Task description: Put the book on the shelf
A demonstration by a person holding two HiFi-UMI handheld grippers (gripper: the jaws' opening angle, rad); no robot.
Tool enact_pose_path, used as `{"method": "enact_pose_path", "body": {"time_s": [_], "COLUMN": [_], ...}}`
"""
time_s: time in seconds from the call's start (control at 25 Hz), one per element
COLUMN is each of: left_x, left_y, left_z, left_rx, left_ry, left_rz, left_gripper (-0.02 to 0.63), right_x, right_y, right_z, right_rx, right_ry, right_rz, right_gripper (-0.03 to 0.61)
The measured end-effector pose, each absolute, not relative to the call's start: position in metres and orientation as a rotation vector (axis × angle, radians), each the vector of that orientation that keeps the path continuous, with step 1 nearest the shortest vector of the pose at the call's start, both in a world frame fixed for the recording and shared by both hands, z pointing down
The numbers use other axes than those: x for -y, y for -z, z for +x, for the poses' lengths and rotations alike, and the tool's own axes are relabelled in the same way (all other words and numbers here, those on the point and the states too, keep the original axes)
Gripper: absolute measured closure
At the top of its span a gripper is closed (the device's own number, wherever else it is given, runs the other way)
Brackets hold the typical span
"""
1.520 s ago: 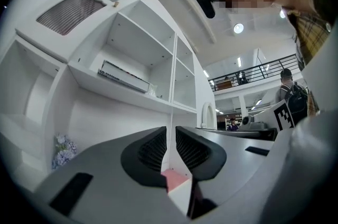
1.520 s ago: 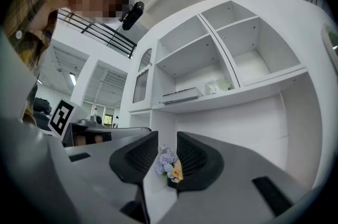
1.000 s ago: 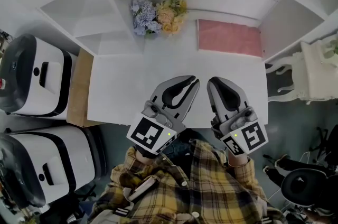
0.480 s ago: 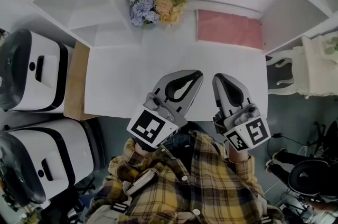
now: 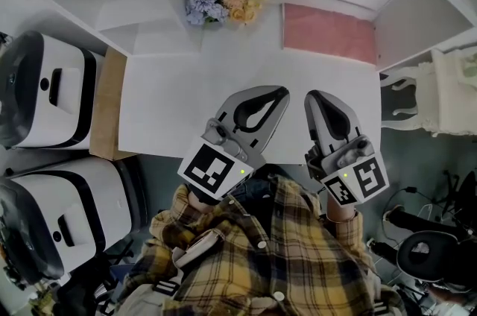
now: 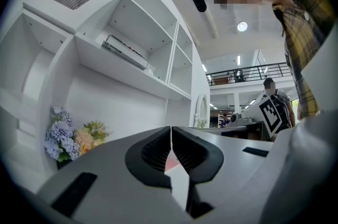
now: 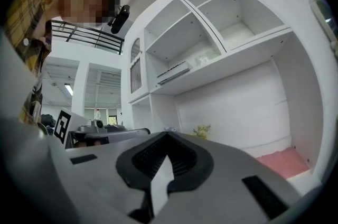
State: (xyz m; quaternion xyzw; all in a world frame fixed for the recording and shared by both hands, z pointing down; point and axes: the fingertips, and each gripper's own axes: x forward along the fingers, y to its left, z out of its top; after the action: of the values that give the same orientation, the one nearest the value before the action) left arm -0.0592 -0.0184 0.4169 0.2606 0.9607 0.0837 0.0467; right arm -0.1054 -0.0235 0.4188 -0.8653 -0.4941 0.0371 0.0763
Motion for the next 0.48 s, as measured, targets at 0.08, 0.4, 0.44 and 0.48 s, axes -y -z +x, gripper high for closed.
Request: {"method": "enact_pose_path", "body": {"time_s": [0.08, 0.4, 0.44, 0.48], "left_x": [0.016, 0.011, 0.011, 0.011], "left_y": [-0.416, -0.409, -0.409, -0.408], "left_z": [-0.058, -0.057, -0.056, -0.055], "left_rx": [-2.931, -2.940, -2.939, -2.939], "left_ry": [-0.248, -0.186, -0.184, -0.181], "left_rz": [0.800, 0.798, 0.799, 0.801], "left_gripper": [0.586, 0.586, 0.586, 0.586], "right_x": [0.022, 0.015, 0.015, 0.015], "right_y": [-0.418, -0.413, -0.412, -0.411], "right_z": [-0.103, -0.094, -0.094, -0.094], "right_rx": [1.471, 1.454, 1.457, 1.457], "right_ry": [-0.106, -0.094, -0.096, -0.097], "right_rz": [-2.607, -2.647, -2.649, -2.650], "right_gripper": [0.560, 0.561, 0.561, 0.561]}}
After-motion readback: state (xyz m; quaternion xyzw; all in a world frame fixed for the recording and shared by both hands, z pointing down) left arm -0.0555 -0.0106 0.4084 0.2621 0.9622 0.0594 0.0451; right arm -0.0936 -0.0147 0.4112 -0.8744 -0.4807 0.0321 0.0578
